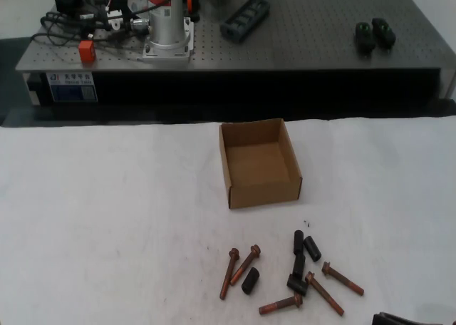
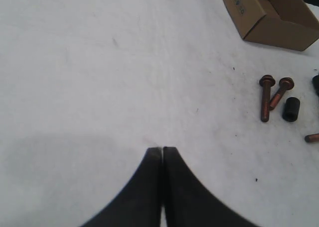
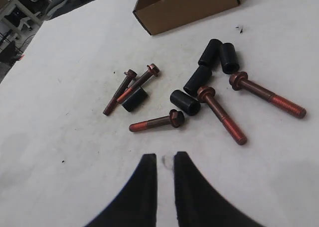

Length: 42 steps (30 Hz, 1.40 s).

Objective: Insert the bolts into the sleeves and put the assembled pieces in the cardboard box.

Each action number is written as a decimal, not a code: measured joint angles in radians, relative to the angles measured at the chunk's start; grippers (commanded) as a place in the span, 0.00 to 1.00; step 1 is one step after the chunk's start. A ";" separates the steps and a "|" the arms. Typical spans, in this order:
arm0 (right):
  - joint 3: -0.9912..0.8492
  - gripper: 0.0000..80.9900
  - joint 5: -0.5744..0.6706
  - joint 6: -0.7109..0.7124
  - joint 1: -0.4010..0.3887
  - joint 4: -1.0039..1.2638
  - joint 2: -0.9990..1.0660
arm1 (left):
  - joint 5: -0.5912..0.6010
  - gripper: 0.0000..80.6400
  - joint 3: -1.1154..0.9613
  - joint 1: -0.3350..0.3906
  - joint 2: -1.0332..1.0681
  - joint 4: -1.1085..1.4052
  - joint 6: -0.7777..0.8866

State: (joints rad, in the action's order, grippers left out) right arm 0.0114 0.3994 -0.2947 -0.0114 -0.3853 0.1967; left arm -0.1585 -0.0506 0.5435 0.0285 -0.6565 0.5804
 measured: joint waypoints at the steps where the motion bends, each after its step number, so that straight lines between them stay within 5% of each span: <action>1: 0.000 0.13 -0.024 0.000 0.000 0.000 0.000 | 0.000 0.01 0.000 0.000 0.000 0.000 0.000; 12: 0.004 0.13 0.006 -0.205 0.000 0.108 0.000 | 0.087 0.00 0.007 0.000 0.000 0.077 0.043; 14: 0.005 0.14 0.026 -0.242 0.000 0.177 0.000 | 0.159 0.06 0.016 0.000 0.000 0.174 0.050; 19: -0.001 0.23 0.057 -0.384 0.000 0.413 0.012 | 0.237 0.39 0.015 0.000 0.040 0.412 0.053; 23: -0.060 0.23 0.067 -0.392 0.000 0.432 0.083 | 0.299 0.38 -0.016 0.000 0.170 0.455 0.038; 30: -0.290 0.32 0.109 -0.136 0.000 0.170 0.405 | 0.349 0.38 -0.131 0.000 0.465 0.459 -0.087; 36: -0.669 0.34 -0.122 0.400 0.000 -0.308 0.901 | 0.415 0.38 -0.348 -0.001 0.793 0.468 -0.206; 42: -0.899 0.34 -0.260 0.583 -0.068 -0.506 1.265 | 0.460 0.38 -0.466 -0.001 1.006 0.474 -0.225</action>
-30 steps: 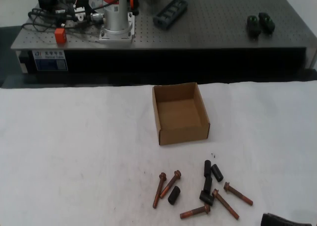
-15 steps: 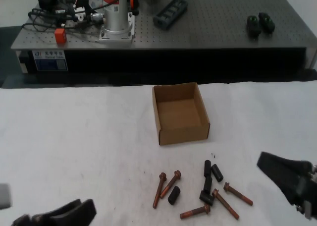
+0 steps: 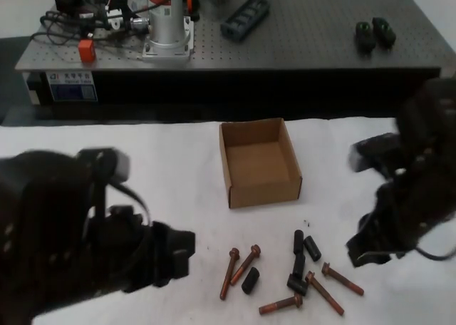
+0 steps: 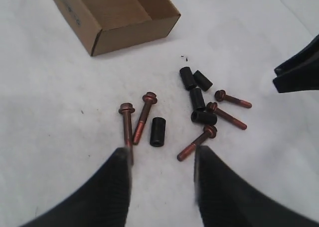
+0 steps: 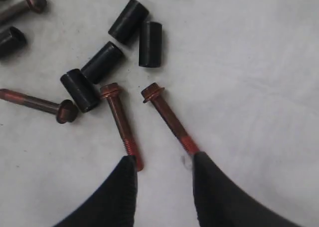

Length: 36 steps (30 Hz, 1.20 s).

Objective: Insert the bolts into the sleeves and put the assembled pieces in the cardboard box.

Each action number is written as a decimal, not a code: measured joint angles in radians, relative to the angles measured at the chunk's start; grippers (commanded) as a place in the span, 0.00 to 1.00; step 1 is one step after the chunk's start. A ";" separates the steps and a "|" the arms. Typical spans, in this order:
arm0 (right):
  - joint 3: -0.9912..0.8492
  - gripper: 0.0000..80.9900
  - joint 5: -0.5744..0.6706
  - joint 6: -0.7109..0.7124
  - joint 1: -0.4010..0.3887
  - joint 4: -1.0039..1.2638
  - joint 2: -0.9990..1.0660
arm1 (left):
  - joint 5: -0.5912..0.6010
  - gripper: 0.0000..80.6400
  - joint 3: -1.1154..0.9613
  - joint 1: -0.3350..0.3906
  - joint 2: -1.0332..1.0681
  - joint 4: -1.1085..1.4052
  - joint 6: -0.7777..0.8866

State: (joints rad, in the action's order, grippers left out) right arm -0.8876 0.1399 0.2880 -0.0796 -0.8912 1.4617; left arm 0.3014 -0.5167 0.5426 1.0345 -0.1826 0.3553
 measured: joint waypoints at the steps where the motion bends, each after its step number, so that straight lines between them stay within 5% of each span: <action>1: -0.030 0.34 -0.051 0.036 -0.033 -0.022 0.062 | 0.005 0.38 -0.012 0.000 0.022 0.000 -0.006; 9: -0.083 0.34 -0.204 0.127 -0.142 -0.010 0.222 | 0.018 0.38 -0.053 0.000 0.094 0.000 -0.064; 19: -0.088 0.33 -0.219 0.133 -0.142 0.062 0.303 | 0.048 0.38 -0.053 0.000 0.094 0.000 -0.119; 24: -0.090 0.01 -0.213 0.135 -0.145 0.064 0.304 | 0.071 0.38 -0.053 0.000 0.098 0.000 -0.149; 36: -0.087 0.04 -0.190 0.059 -0.146 0.114 0.275 | 0.071 0.38 -0.176 0.000 0.267 -0.143 -0.235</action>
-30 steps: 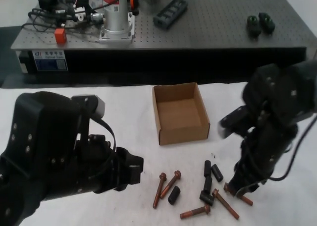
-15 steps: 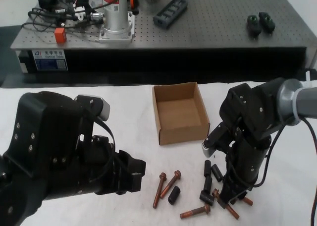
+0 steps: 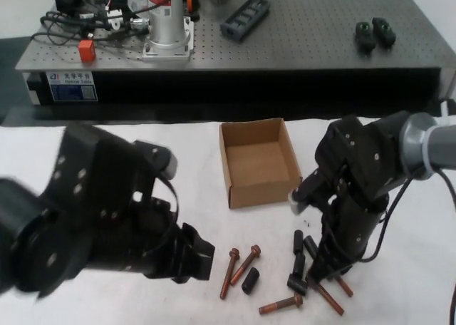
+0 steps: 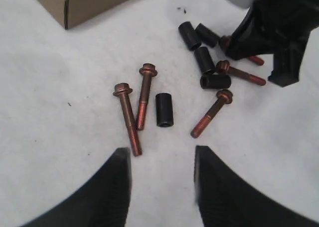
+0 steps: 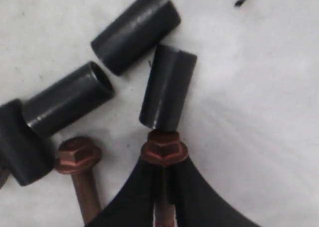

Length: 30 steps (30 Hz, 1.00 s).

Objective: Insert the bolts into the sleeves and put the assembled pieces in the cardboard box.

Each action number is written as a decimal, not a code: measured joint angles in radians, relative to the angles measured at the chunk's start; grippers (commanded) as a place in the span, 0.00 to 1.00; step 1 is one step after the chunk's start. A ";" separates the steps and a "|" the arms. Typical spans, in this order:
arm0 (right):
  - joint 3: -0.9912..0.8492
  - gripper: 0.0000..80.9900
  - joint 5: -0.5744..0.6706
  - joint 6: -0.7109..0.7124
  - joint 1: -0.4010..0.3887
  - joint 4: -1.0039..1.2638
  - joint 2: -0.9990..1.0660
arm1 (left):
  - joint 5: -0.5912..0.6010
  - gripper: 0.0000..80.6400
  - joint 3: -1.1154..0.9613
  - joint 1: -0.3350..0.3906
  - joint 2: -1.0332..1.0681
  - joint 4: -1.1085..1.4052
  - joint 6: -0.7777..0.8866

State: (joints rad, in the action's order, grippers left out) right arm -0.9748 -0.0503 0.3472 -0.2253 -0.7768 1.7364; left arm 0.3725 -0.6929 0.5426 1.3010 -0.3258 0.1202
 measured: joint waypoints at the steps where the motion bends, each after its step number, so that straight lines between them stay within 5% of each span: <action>1: 0.000 0.04 0.009 -0.012 0.000 0.005 -0.015 | 0.000 0.38 -0.028 0.000 0.033 -0.020 -0.013; 15: 0.253 0.04 0.060 -0.187 0.039 0.017 -0.524 | -0.023 0.38 -0.419 0.030 0.417 -0.308 -0.163; 30: 0.287 0.04 0.068 -0.215 0.129 0.018 -0.576 | -0.143 0.38 -0.724 0.210 0.697 -0.558 -0.287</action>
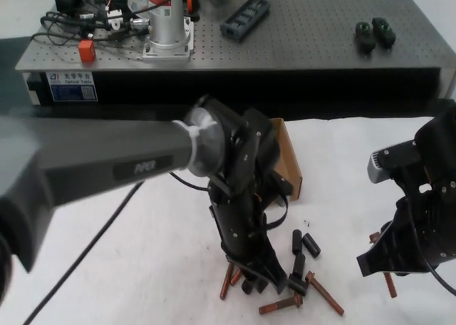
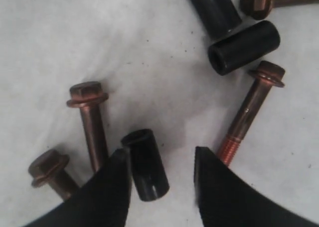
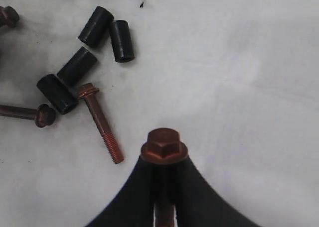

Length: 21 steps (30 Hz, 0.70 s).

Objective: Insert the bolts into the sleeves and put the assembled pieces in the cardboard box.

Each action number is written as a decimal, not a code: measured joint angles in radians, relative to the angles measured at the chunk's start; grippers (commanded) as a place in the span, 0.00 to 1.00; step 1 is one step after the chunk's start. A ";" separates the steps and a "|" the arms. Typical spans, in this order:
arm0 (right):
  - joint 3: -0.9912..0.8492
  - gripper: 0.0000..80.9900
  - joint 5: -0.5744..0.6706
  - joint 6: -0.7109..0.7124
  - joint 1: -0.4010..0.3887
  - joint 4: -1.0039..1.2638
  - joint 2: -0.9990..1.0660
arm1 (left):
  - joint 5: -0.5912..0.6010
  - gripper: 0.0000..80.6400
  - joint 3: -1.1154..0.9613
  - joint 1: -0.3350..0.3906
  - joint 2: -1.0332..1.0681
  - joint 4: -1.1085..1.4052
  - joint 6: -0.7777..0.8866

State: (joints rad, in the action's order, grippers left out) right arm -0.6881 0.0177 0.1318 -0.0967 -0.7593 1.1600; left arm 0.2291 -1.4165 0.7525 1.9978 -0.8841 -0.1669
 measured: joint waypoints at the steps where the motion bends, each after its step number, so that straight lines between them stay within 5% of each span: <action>1: 0.000 0.04 0.001 0.000 0.000 0.000 0.000 | 0.000 0.38 -0.002 0.002 0.008 0.000 0.000; 8: 0.000 0.04 0.028 0.000 0.000 0.000 0.000 | -0.002 0.35 -0.007 0.001 0.035 -0.003 0.000; 21: 0.000 0.04 0.038 0.000 0.000 0.000 0.000 | 0.015 0.02 -0.021 -0.001 0.051 -0.017 0.002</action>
State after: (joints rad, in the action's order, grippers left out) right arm -0.6881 0.0561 0.1318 -0.0967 -0.7593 1.1600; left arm 0.2441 -1.4377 0.7512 2.0484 -0.9015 -0.1651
